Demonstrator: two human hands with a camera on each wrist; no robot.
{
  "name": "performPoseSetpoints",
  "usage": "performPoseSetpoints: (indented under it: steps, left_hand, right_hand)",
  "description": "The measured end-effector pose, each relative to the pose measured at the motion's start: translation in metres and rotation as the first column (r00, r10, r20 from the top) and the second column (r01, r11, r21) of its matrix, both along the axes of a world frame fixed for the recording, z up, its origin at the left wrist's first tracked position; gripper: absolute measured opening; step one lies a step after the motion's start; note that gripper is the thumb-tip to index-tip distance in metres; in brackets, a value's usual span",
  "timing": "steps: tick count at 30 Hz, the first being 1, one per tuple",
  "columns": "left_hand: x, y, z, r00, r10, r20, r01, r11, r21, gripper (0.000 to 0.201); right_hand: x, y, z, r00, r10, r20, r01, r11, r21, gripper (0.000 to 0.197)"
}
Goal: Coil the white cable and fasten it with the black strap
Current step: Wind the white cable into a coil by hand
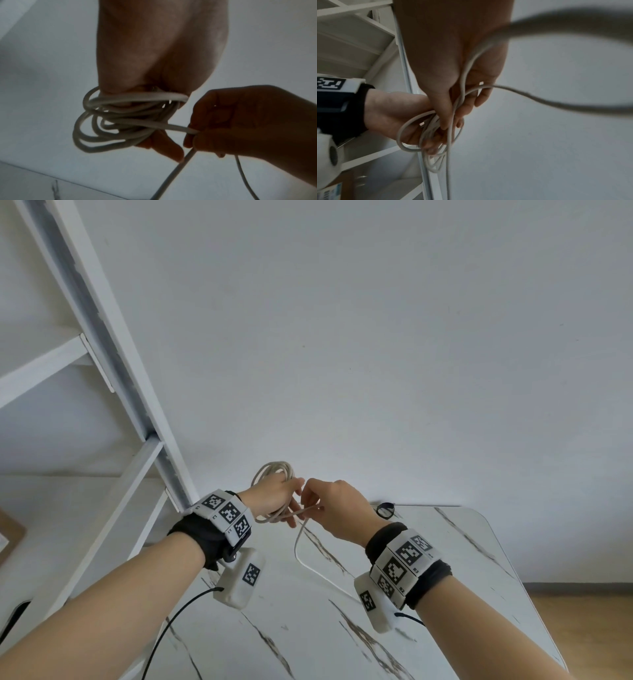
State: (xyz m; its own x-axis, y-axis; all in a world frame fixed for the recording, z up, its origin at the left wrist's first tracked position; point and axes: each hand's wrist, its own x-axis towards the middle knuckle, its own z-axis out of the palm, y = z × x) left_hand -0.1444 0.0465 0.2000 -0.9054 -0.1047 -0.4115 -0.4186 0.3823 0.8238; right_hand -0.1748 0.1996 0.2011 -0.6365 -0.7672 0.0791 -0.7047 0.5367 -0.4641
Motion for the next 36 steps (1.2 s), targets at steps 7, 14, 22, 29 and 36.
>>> performPoseSetpoints:
  steps: [7, 14, 22, 29, 36]
  left_hand:
    - [0.004, 0.004, 0.0, 0.984, -0.08, 0.156, 0.07, 0.995, 0.071, 0.031]
    - [0.016, 0.002, 0.002, 0.95, -0.228, 0.213, 0.191, 0.965, 0.182, 0.04]
    - [0.024, -0.003, 0.003, 0.953, -0.254, 0.163, 0.19, 0.925, 0.33, 0.03]
    - [0.023, 0.0, -0.001, 0.974, -0.177, 0.139, 0.133, 0.952, 0.275, 0.031]
    - [0.023, 0.006, 0.0, 0.984, -0.136, 0.118, 0.09, 0.938, 0.334, 0.033]
  right_hand:
    - [-0.008, 0.007, -0.008, 0.971, -0.074, -0.226, 0.1, 0.989, 0.105, 0.017]
    - [-0.012, 0.014, -0.007, 0.953, -0.173, -0.248, 0.202, 0.975, 0.093, 0.018]
    - [-0.018, 0.024, -0.014, 0.892, -0.404, 0.202, 0.427, 0.9, -0.086, 0.008]
    - [-0.021, 0.029, -0.024, 0.776, -0.477, 0.412, 0.598, 0.764, -0.243, 0.027]
    - [-0.02, 0.024, -0.024, 0.718, -0.66, 0.222, 0.695, 0.694, -0.187, 0.086]
